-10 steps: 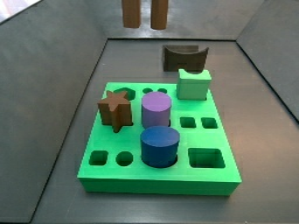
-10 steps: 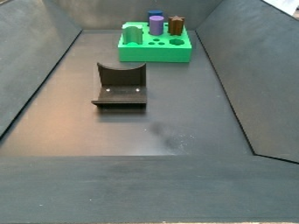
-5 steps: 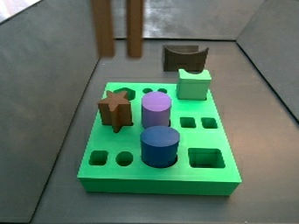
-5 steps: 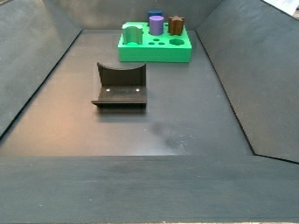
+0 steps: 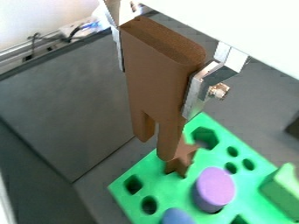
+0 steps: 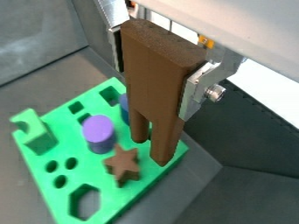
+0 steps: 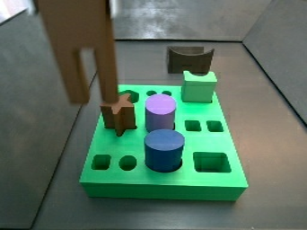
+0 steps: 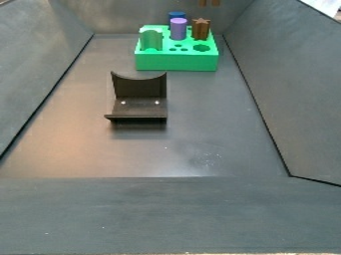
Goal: Pick up the square-circle object. Move up. Rotate the square-circle object. Place the square-circle object on the fixture. Regrasp the square-circle object. Move to above the board. Insert the square-circle object.
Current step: Insert the square-circle object.
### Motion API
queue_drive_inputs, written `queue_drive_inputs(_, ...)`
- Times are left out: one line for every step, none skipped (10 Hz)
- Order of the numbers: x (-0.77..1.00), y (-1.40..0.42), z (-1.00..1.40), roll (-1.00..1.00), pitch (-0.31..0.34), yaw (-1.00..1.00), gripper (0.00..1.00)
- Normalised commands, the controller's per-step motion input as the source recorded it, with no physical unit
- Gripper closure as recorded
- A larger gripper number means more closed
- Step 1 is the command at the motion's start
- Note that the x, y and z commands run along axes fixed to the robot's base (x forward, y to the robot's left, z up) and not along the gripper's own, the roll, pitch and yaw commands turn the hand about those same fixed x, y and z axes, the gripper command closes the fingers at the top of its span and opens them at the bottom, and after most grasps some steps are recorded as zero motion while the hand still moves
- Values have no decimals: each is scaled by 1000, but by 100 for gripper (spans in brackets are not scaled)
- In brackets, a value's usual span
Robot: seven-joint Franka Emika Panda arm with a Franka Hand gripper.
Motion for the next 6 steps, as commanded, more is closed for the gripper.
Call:
queue_drive_inputs(-83,-517,-660,-73,-89,29,100)
queue_drive_inputs(0,-443,-586,-70,-104,0,100)
queue_drive_inputs(106,-303,-463,0,-44,-117,100)
queue_drive_inputs(297,-249,-357,86,0,-86,100)
queue_drive_inputs(543,-206,-280,117,17,0,100)
queue_drive_inputs(543,-200,-186,191,31,0,100)
